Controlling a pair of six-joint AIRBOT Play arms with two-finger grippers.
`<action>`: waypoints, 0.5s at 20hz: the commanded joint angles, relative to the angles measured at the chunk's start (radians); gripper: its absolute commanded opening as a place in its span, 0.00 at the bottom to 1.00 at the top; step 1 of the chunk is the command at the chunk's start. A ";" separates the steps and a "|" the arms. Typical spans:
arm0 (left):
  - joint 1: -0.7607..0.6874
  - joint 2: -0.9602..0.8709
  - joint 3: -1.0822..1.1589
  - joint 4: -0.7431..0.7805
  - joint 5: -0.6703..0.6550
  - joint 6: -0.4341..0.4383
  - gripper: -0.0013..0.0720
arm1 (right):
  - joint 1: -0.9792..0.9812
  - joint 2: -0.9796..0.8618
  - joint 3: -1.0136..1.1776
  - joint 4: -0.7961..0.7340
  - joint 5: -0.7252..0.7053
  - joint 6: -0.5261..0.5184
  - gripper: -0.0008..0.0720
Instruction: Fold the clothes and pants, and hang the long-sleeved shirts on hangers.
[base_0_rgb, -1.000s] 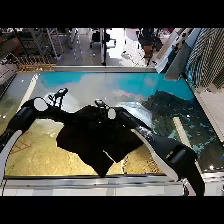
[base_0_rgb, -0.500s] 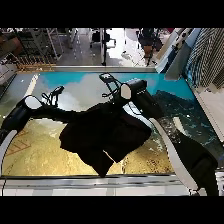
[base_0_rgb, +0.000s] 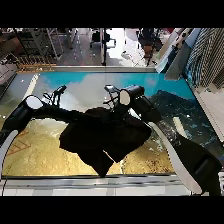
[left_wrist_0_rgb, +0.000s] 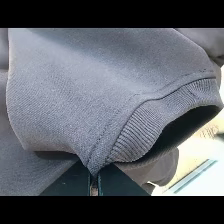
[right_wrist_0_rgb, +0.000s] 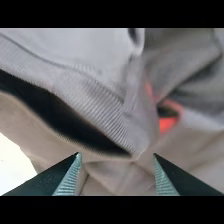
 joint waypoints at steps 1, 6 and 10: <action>-0.001 0.001 0.000 -0.004 -0.004 0.009 0.04 | 0.035 0.017 -0.082 -0.005 -0.059 0.122 0.78; 0.000 0.001 0.000 -0.003 -0.029 0.027 0.04 | 0.038 0.016 -0.281 -0.113 -0.335 0.427 0.80; 0.006 0.001 0.000 -0.004 -0.021 0.027 0.04 | 0.052 0.016 -0.437 -0.091 -0.392 0.549 0.48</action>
